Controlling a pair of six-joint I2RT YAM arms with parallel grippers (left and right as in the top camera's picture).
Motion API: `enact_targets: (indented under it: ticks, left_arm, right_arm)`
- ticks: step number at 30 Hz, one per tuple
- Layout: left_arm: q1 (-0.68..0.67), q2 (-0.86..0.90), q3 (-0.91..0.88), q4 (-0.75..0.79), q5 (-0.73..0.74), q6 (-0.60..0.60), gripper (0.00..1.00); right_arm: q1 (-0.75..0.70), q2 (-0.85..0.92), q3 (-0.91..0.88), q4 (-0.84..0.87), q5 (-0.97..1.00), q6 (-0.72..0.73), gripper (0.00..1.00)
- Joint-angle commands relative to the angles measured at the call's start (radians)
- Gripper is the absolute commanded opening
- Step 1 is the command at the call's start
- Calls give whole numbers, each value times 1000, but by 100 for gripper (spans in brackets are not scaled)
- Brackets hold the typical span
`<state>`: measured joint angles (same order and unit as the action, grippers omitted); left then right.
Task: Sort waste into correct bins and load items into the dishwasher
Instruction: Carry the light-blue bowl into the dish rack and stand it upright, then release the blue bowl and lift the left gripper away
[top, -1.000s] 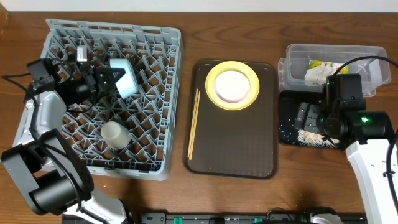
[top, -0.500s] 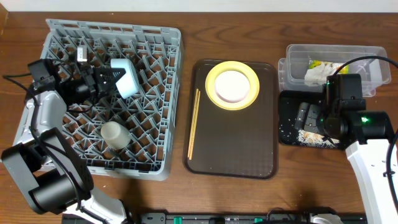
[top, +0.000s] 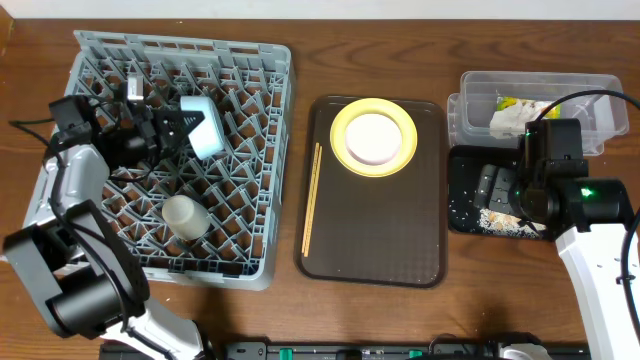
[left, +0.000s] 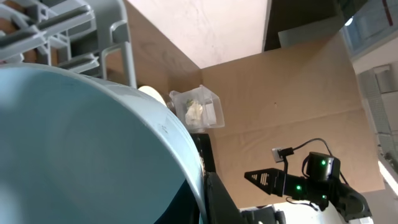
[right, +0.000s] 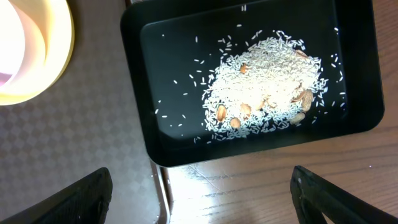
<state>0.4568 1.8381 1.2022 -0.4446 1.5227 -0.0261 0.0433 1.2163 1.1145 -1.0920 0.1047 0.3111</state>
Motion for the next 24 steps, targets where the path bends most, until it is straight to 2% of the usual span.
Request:
enact_targets:
  ticks: [1,7,9,15,22,24]
  left_arm:
    - [-4,25,5,6,2,-1,6]
    - [15,27,5,3,-101,-2,8]
    - [31,27,5,-6,-140,-2,13]
    - [91,27,5,-54,-243,-2,37]
    - [155,19,5,-114,-260,-2,45]
    - [170,6,5,-137,-260,-1,50]
  right_arm:
    - [-12,-3,18,-2,-4,14,89]
    - [-12,-3,18,-6,-5,14,89]
    - [-12,-3,18,-7,-4,14,89]
    - [-12,-3,18,-8,-4,14,89]
    - [-12,-3,18,-8,-4,14,89]
    - [-12,-3,18,-8,-4,14,89]
